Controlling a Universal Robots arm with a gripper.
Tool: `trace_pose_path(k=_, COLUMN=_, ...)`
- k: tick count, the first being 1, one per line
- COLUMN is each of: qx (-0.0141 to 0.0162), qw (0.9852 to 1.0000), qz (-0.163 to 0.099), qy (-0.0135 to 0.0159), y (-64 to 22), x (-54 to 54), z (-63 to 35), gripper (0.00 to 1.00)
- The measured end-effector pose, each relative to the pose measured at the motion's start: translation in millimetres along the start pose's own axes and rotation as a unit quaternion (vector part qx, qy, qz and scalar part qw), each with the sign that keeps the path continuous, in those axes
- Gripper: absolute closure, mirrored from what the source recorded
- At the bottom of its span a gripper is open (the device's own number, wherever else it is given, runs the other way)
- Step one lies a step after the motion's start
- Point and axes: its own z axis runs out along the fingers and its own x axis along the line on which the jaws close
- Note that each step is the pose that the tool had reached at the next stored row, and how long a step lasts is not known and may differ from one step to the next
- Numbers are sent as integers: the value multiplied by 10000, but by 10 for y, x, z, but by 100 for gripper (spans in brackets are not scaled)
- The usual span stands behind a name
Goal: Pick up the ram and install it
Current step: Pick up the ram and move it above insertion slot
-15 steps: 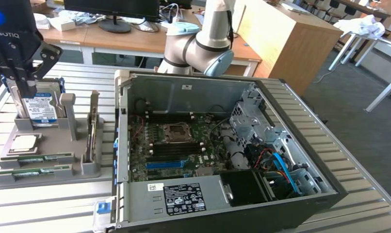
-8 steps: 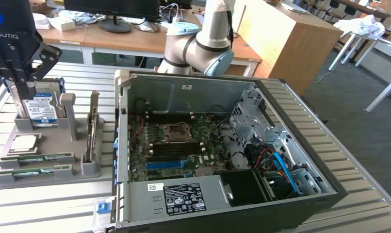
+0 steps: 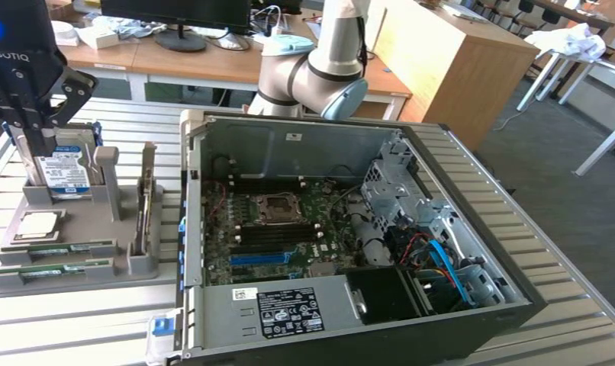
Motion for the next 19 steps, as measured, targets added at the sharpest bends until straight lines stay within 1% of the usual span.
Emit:
trace_pose_path(k=6, qx=0, qw=10000, qz=-86, qy=4, y=0, x=0, z=0, gripper=90)
trace_pose_path(k=12, qx=3, qw=9993, qz=-365, qy=16, y=0, x=0, z=0, gripper=90)
trace_pose_path(k=16, qx=9, qw=9982, qz=-594, qy=25, y=0, x=0, z=0, gripper=90)
trace_pose_path(k=19, qx=15, qw=9967, qz=-814, qy=34, y=0, x=0, z=0, gripper=90)
